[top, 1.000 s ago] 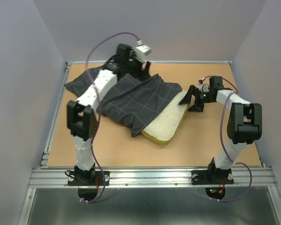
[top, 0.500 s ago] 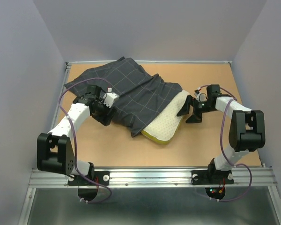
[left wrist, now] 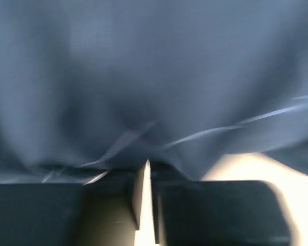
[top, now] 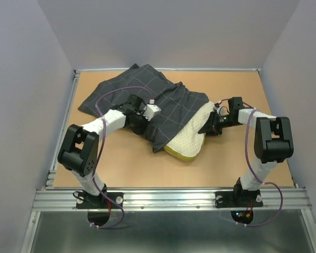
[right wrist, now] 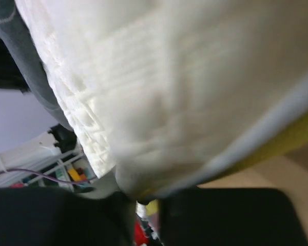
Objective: Put the pillow into the pillowcase
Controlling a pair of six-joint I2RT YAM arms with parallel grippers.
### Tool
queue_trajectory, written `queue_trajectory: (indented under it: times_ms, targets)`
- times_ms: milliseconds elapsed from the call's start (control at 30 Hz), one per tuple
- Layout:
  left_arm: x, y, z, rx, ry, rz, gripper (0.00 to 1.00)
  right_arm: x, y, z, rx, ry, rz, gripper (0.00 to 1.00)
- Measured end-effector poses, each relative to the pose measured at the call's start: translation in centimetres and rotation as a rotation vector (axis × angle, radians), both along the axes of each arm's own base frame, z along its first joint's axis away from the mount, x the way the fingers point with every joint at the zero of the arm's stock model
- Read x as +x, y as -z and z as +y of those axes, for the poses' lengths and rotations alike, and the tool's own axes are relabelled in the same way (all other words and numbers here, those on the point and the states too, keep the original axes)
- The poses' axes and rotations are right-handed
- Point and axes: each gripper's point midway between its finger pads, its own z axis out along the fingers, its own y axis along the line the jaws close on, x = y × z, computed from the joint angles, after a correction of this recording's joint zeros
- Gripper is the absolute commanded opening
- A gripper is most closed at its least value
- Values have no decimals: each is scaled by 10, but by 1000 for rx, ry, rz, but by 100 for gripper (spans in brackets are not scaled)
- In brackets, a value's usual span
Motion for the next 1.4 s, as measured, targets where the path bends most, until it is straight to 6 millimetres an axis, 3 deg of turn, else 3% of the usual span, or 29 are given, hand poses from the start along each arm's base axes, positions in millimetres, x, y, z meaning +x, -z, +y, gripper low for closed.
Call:
queue_trajectory:
  times_ms: [33, 167, 267, 400, 533, 633, 767, 867, 967, 1067, 1133, 1200, 1300, 1400]
  targets:
    - [-7, -3, -19, -18, 60, 2, 0, 2, 0, 1, 4, 1, -7, 2]
    - [-38, -20, -91, -84, 254, 20, 0, 5, 3, 2, 10, 27, -6, 0]
    - [-57, -27, -121, -123, 323, 68, 0, 3, 8, 1, -3, 50, 3, 1]
    - [-63, -22, -127, -122, 309, 130, 0, 5, 4, 0, -14, 69, -21, 1]
    - [-43, -11, -118, -122, 248, 165, 0, 3, -2, -3, -36, 92, -52, 1]
    - [-13, -10, -107, -121, 193, 158, 0, 1, -9, -3, -41, 105, -70, 0]
    - [54, -21, -97, -117, 153, 46, 0, 3, -12, -3, -36, 117, -68, 1]
    - [67, -40, -105, -127, 243, -27, 0, 9, -9, -2, -27, 140, -30, 1]
    - [30, -52, -133, -123, 458, -46, 0, 20, -5, -1, -15, 196, 19, 1]
    - [-42, -55, -163, -118, 692, -3, 5, 32, -7, -3, -6, 268, 41, 1]
    - [-87, -52, -170, -126, 807, 55, 11, 40, -8, -6, -3, 320, 42, 0]
    - [-111, -48, -169, -129, 854, 105, 12, 45, -9, -7, 2, 360, 35, 0]
    - [-113, -37, -153, -141, 809, 174, 11, 49, -14, -3, 21, 381, 13, 1]
    - [-86, -34, -129, -155, 687, 192, 8, 47, -18, 4, 32, 373, -8, 1]
